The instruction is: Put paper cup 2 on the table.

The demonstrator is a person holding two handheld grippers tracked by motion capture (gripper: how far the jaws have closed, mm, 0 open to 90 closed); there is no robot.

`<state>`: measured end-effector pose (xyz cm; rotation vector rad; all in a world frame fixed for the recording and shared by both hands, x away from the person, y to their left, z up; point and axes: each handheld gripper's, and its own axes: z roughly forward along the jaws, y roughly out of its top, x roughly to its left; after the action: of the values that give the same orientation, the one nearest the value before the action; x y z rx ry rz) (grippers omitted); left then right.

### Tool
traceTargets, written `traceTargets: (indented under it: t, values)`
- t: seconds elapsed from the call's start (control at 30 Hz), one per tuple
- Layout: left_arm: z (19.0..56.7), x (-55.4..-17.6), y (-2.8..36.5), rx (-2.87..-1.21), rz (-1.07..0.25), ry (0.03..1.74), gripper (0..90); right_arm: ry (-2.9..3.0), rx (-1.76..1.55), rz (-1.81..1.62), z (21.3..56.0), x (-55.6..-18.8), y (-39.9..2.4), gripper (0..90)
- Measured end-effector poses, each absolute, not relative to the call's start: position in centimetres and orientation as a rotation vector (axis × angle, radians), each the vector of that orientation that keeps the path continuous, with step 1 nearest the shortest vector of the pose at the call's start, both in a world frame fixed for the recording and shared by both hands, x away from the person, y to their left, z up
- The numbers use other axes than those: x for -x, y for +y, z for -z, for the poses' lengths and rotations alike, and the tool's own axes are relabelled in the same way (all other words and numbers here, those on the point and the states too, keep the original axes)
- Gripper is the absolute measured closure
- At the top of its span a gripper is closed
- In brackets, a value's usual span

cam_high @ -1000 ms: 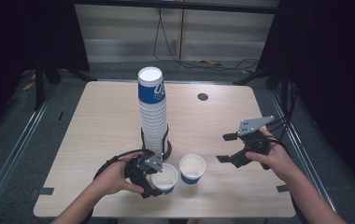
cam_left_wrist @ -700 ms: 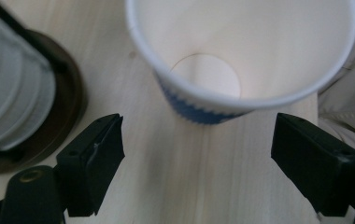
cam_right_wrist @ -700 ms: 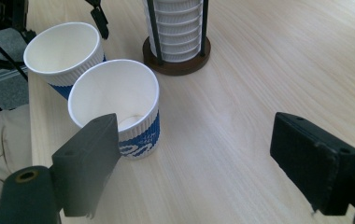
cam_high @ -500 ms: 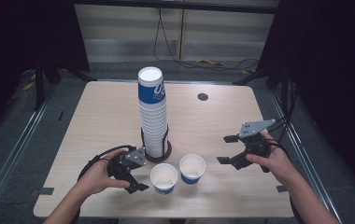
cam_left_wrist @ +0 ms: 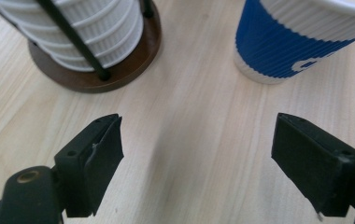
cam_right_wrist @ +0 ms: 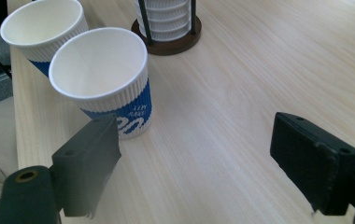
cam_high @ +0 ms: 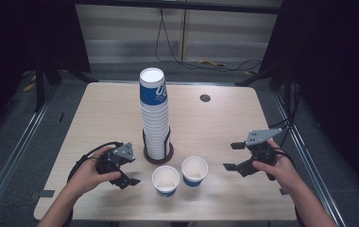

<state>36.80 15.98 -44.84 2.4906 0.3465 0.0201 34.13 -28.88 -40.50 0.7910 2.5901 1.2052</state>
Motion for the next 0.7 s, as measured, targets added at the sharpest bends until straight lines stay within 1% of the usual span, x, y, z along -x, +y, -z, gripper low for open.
traceTargets:
  t: [0.17,0.7]
  values:
    - [45.2,-37.1,16.6,-2.48,-0.029,0.365,16.5,2.579,-0.829,-1.199,41.8,-33.8,-29.5,15.1]
    - [46.4,-37.8,18.6,-2.444,-0.052,0.448,16.6,2.541,-0.904,-1.161,44.4,-32.9,-30.9,15.1]
